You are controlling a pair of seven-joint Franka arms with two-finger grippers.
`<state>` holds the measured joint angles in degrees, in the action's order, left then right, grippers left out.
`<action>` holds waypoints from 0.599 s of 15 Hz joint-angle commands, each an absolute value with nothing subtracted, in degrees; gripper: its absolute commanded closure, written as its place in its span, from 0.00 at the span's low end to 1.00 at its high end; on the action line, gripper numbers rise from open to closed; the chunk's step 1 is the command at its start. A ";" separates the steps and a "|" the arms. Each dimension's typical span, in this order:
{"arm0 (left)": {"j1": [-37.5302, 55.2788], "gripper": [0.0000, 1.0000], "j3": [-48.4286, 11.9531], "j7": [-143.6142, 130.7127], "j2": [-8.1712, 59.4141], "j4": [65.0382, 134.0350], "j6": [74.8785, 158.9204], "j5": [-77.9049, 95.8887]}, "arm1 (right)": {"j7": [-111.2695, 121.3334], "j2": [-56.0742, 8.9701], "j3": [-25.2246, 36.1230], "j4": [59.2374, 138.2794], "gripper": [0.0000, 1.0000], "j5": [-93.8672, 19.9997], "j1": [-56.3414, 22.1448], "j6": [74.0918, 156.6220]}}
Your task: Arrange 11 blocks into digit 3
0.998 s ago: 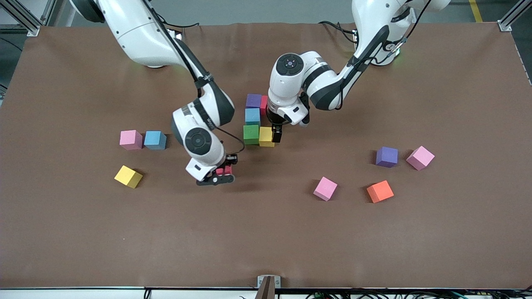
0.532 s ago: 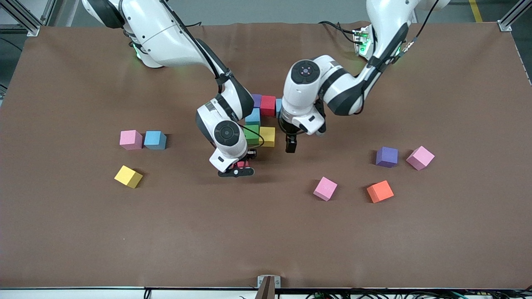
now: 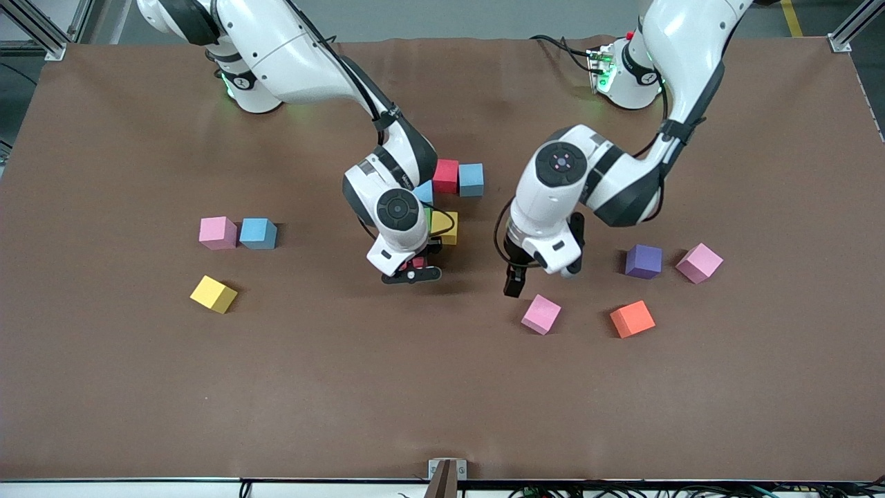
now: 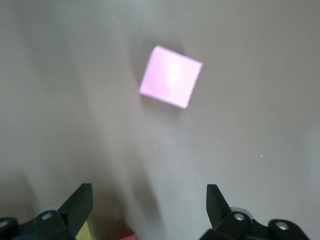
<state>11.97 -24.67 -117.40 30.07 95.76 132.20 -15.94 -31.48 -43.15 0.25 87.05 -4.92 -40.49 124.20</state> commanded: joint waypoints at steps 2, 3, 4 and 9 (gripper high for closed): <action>9.23 0.00 -25.22 -103.04 31.55 91.41 127.37 -16.61 | -32.34 -44.03 0.35 87.80 0.63 -5.98 -41.31 123.75; 8.88 0.00 -25.14 -99.96 32.16 90.88 127.18 -16.52 | -32.34 -44.03 0.35 87.89 0.63 -5.98 -41.31 123.58; 8.35 0.00 -25.14 -96.28 33.30 90.53 127.09 -16.70 | -32.34 -43.95 0.35 87.89 0.62 -5.98 -41.31 122.97; 5.54 0.00 -25.14 -87.90 40.50 84.04 127.18 -16.44 | -33.13 -43.86 0.09 87.89 0.62 -6.06 -41.31 121.90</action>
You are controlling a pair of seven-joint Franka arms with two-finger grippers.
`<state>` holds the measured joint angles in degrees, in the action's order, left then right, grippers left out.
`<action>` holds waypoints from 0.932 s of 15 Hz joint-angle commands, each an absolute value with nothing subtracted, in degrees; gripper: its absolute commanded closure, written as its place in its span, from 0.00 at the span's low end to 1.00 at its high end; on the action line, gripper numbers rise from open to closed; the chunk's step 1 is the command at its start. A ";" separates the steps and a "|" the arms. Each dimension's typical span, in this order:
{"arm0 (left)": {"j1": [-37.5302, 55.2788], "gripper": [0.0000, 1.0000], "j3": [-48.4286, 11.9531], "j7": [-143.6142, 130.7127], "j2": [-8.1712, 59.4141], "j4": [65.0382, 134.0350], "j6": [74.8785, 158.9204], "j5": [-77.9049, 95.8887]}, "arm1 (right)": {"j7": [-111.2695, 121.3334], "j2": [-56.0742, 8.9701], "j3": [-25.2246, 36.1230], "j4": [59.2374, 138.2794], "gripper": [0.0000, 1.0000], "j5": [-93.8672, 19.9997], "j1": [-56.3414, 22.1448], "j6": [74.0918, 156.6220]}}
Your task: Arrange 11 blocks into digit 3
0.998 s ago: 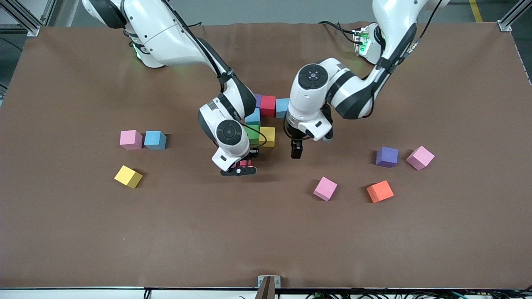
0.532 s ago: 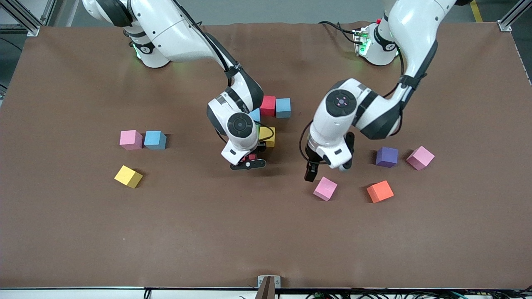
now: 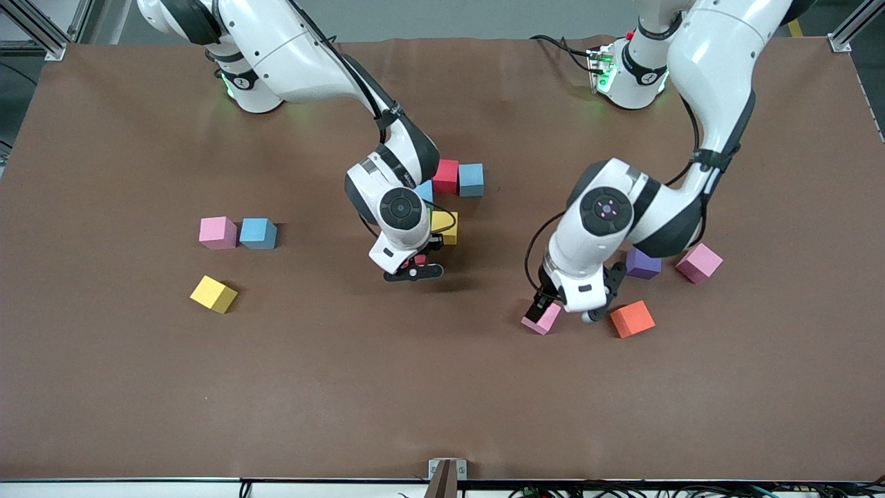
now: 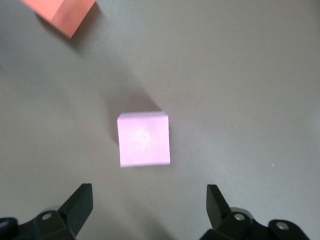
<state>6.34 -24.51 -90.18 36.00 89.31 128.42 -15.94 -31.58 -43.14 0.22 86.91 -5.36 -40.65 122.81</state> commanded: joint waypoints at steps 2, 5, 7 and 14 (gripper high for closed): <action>5.62 0.00 -24.53 -86.58 43.49 80.88 127.18 -16.26 | -36.02 -43.86 -0.96 87.89 0.60 -5.98 -41.22 121.99; 4.31 0.00 -24.52 -84.91 46.75 77.70 127.09 -13.10 | -36.21 -43.86 -1.23 87.89 0.59 -5.98 -41.04 121.91; 4.31 0.00 -24.43 -84.99 47.19 77.78 127.09 -12.83 | -36.21 -43.86 -1.40 87.89 0.59 -5.98 -41.04 121.82; 4.66 0.00 -23.64 -88.95 47.37 78.48 124.45 -8.26 | -36.39 -43.33 -1.58 87.19 0.00 -6.06 -40.70 120.51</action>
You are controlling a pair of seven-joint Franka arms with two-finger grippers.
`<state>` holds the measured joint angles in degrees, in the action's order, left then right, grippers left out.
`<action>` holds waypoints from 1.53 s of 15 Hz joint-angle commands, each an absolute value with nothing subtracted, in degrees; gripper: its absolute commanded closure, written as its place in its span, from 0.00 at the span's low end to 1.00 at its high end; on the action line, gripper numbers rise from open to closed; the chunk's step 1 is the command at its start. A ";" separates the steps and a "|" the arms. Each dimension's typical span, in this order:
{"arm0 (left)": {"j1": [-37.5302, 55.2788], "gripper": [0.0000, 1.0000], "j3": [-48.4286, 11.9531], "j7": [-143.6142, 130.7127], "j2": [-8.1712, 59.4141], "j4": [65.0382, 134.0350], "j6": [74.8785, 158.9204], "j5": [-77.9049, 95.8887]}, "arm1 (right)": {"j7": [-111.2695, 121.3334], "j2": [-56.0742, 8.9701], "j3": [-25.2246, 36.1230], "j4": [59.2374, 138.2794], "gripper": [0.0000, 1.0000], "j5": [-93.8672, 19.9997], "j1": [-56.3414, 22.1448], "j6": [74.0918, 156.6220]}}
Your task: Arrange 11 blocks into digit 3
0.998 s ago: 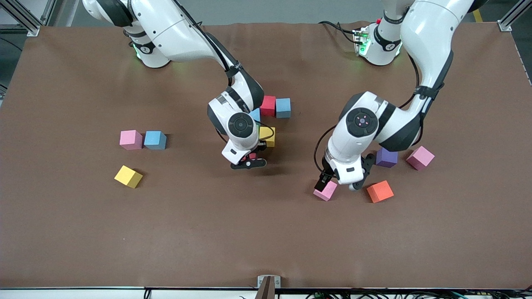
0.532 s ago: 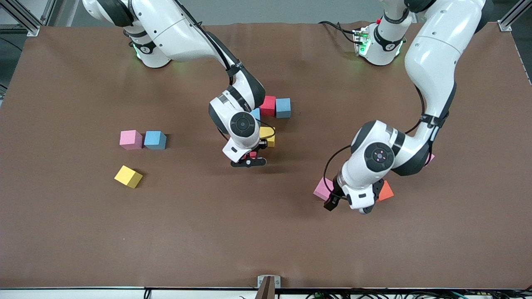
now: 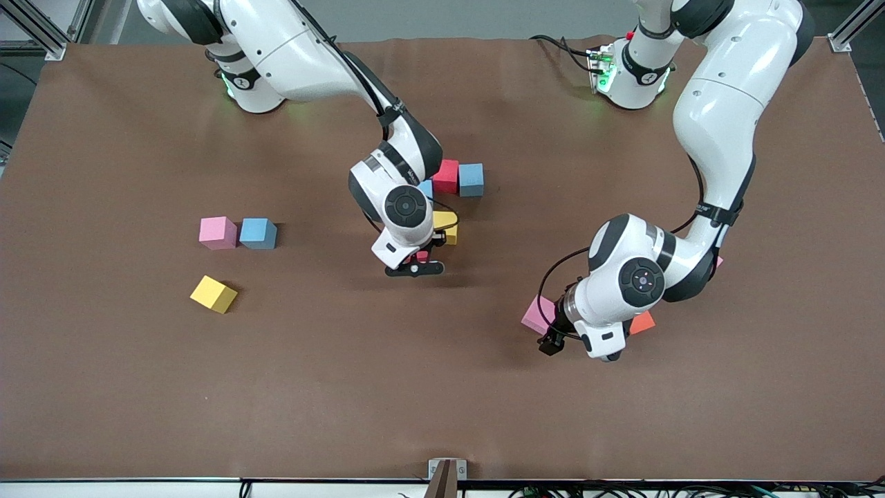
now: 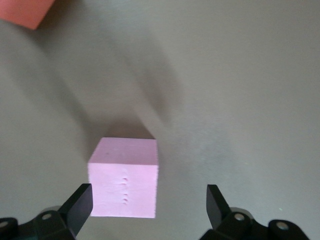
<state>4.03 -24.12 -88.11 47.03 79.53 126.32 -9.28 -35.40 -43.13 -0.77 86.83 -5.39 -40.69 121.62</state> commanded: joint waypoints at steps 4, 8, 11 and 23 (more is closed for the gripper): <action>4.83 0.00 -23.64 -88.95 48.42 78.66 124.54 -8.17 | -36.21 -41.84 -1.67 81.40 0.00 -6.06 -38.85 112.96; 4.83 0.00 -23.55 -88.51 49.04 78.84 124.54 -9.05 | -31.14 -35.96 -1.67 79.72 0.00 -5.98 -32.45 105.57; 4.92 0.00 -23.47 -88.42 49.04 79.63 124.45 -9.23 | -17.36 -32.70 -0.97 80.50 0.00 -5.19 -26.21 99.50; 4.83 0.61 -23.64 -96.66 48.87 81.82 124.45 -11.34 | -3.78 -23.55 -0.88 102.29 0.00 0.44 -0.89 118.70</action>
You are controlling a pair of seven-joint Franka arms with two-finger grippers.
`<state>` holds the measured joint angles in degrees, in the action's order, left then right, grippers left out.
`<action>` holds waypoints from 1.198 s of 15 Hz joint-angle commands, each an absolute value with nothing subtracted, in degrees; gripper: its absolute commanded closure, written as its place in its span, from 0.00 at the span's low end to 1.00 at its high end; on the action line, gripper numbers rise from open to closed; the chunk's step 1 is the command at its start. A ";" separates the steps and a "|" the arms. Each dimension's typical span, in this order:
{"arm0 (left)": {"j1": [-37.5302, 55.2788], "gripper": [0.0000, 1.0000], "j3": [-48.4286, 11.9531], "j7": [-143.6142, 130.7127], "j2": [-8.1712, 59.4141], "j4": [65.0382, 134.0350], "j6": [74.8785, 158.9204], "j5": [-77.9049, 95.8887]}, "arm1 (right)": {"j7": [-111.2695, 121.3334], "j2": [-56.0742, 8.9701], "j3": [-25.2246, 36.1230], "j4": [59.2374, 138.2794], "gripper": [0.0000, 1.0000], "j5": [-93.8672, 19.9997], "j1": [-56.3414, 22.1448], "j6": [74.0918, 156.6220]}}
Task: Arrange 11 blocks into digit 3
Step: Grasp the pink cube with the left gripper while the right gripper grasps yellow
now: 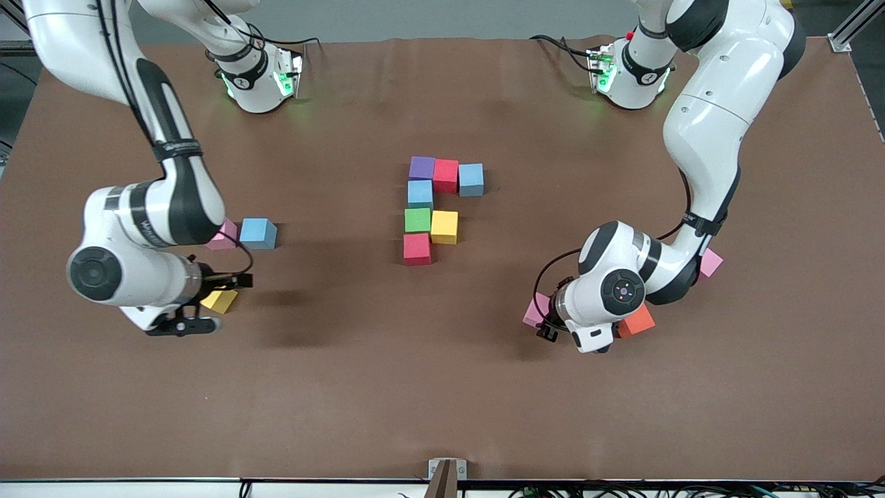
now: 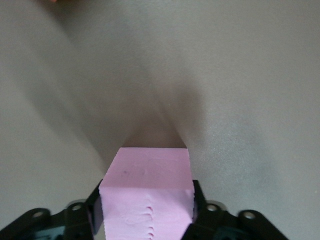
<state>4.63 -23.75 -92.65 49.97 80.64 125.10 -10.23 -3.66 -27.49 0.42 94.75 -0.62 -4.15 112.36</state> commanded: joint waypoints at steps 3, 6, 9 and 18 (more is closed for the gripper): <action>5.10 0.82 -24.26 -102.98 45.89 85.42 124.37 -11.34 | -5.70 -23.55 -0.79 106.16 0.04 0.35 2.19 123.04; 5.19 0.77 -24.34 -105.99 40.98 91.99 124.63 -11.34 | -17.62 -23.64 -0.70 107.92 0.05 0.35 3.43 124.45; 4.75 0.80 -24.70 -108.97 35.09 100.61 127.25 -10.99 | -26.09 -23.82 -0.70 110.20 0.04 0.35 3.25 126.99; 5.80 0.82 -28.56 -136.98 28.12 117.86 147.11 -11.33 | -26.02 -26.01 -0.70 112.85 0.04 0.53 2.99 135.69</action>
